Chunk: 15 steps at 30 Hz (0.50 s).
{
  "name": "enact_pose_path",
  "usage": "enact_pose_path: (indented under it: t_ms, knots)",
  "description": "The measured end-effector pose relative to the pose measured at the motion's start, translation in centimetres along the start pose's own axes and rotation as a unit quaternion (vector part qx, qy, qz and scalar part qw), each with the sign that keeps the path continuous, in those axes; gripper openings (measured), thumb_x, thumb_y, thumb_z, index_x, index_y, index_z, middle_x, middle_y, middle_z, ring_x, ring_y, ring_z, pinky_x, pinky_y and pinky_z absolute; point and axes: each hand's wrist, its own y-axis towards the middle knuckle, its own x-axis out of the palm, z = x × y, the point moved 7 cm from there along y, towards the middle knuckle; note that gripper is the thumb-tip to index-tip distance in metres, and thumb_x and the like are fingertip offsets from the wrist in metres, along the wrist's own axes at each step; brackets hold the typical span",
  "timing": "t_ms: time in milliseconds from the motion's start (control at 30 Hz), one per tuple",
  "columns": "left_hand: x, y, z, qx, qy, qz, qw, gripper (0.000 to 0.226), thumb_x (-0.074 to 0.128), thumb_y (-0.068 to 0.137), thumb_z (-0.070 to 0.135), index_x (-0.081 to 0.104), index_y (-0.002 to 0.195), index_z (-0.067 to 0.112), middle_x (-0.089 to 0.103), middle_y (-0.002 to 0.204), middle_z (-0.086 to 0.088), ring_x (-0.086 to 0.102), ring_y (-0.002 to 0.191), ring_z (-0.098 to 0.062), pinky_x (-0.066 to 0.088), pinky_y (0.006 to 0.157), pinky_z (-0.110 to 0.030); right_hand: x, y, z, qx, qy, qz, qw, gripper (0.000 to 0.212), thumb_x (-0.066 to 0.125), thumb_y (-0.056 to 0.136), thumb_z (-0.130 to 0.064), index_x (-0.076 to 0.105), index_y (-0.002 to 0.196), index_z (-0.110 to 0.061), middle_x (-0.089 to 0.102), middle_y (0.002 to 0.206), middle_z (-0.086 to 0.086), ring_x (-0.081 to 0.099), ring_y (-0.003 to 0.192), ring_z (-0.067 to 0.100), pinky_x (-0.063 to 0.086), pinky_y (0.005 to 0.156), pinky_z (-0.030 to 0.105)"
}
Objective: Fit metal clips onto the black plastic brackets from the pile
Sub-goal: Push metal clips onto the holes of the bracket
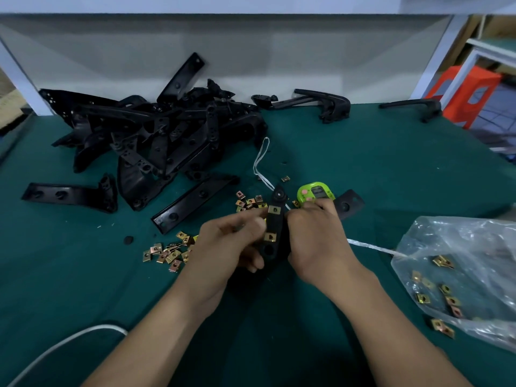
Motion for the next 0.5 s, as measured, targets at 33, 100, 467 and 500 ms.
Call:
enact_pose_path:
  t_ms: [33,100,467,500]
  knots:
    - [0.2,0.0,0.0,-0.008,-0.018,-0.01,1.0,0.019,0.064,0.096,0.019,0.081,0.104,0.023,0.073,0.076,-0.006,0.059,0.05,-0.015,0.048,0.047,-0.021,-0.1,0.0,0.3,0.011,0.007,0.001,1.0,0.036,0.065,0.064,-0.011,0.033,0.063,-0.027,0.046,0.065,-0.009,0.057,0.09,0.019,0.02,0.089,0.031]
    - [0.4,-0.2,0.2,-0.007,-0.026,-0.015,1.0,0.025,0.064,0.096,0.012,0.082,0.097,0.028,0.073,0.076,-0.006,0.061,0.052,-0.014,0.049,0.049,-0.021,-0.3,0.0,0.6,0.021,0.017,-0.004,1.0,0.033,0.066,0.066,-0.013,0.036,0.066,-0.028,0.052,0.071,-0.007,0.058,0.092,0.019,0.019,0.089,0.031]
    - [3.7,-0.4,4.8,0.038,0.025,0.016,0.999,0.021,0.07,0.09,0.007,0.081,0.103,0.019,0.078,0.084,-0.003,0.067,0.071,-0.014,0.055,0.064,-0.023,-7.8,-1.8,2.2,0.024,-0.082,0.056,0.995,0.035,0.061,0.071,-0.015,0.028,0.064,-0.024,0.041,0.064,-0.003,0.056,0.083,0.022,0.028,0.085,0.036]
    - [4.8,-0.4,5.5,0.062,0.054,0.032,0.996,0.024,0.07,0.089,0.013,0.079,0.108,0.025,0.078,0.086,0.003,0.069,0.077,-0.011,0.056,0.071,-0.025,-8.6,-2.2,3.0,0.033,-0.088,0.06,0.994,0.037,0.062,0.072,-0.016,0.027,0.063,-0.023,0.043,0.066,-0.002,0.058,0.083,0.023,0.027,0.082,0.036]
